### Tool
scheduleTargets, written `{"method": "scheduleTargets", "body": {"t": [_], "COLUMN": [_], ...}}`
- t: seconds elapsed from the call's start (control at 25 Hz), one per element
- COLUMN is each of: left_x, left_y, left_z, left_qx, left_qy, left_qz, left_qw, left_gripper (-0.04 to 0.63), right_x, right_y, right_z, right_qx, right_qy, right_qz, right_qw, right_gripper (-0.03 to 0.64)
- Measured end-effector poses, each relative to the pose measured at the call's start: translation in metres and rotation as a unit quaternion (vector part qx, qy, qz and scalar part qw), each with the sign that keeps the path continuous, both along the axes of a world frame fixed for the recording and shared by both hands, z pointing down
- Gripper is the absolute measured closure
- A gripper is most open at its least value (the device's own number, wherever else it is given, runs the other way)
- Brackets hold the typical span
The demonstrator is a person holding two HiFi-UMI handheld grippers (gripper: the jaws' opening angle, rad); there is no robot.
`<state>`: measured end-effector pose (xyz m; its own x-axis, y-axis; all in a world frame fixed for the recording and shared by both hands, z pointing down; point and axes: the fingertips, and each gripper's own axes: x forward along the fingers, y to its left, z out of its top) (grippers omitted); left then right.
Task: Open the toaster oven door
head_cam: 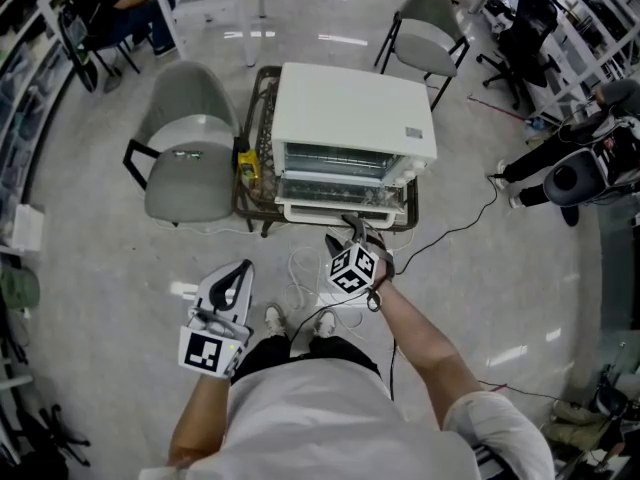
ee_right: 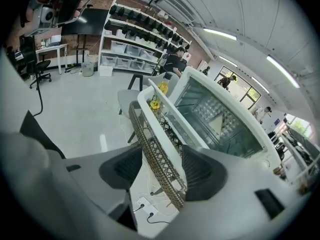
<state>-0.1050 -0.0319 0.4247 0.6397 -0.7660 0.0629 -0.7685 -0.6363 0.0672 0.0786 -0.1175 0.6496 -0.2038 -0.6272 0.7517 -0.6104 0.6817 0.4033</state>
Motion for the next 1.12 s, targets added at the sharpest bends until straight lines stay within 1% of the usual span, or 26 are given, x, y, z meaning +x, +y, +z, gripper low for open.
{"method": "scheduleTargets", "body": {"t": [0.56,1.12], "left_x": [0.002,0.007], "left_y": [-0.004,-0.007], "left_z": [0.004,0.005], "left_qx": [-0.008,-0.01], "left_qy": [0.0,-0.004], "left_qz": [0.001,0.004], "left_qw": [1.0,0.9999], "left_gripper": [0.578,0.578], "right_x": [0.0,0.0], "right_y": [0.014,0.024], "right_z": [0.016,0.027], "right_qx": [-0.013,-0.024], "right_qy": [0.011,0.01], "right_qz": [-0.003,-0.003], "right_qw": [1.0,1.0], "right_gripper": [0.365,0.365]}}
